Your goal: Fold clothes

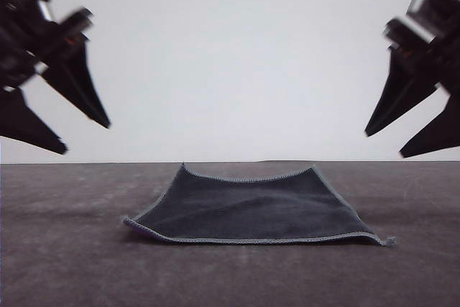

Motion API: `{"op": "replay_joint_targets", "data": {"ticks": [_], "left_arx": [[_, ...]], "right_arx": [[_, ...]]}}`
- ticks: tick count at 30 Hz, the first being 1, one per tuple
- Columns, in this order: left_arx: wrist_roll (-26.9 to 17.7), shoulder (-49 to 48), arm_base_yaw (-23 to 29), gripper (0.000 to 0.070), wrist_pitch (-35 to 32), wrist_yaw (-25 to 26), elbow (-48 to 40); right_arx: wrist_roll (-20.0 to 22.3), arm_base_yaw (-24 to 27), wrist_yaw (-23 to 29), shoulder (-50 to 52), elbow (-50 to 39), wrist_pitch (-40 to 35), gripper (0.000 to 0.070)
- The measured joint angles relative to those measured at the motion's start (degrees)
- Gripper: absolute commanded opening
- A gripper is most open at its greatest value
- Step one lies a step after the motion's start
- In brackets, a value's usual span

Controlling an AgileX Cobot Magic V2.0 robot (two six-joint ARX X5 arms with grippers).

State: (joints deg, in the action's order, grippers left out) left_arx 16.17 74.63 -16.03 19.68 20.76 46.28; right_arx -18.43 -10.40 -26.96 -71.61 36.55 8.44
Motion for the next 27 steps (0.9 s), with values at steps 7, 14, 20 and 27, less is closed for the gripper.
{"op": "replay_joint_targets", "data": {"ticks": [7,14,20,27], "left_arx": [[-1.8,12.1,0.0,0.0394,-2.6,2.3,7.7],[-3.3,21.9,0.0,0.0394,-2.5,3.1,16.1],[-3.5,30.4,-0.1,0.0394,-2.0,3.2,24.7],[-3.7,39.4,-1.2,0.0394,0.1,3.4,33.1]], "right_arx": [[0.7,1.7,-4.1,-14.1,8.4,-2.8,0.0344],[2.0,2.5,-6.9,-26.2,17.8,-2.9,0.0345],[2.1,2.7,-8.0,-32.5,23.8,-2.9,0.0345],[2.1,2.8,-8.7,-37.0,28.5,-3.1,0.0345]]}}
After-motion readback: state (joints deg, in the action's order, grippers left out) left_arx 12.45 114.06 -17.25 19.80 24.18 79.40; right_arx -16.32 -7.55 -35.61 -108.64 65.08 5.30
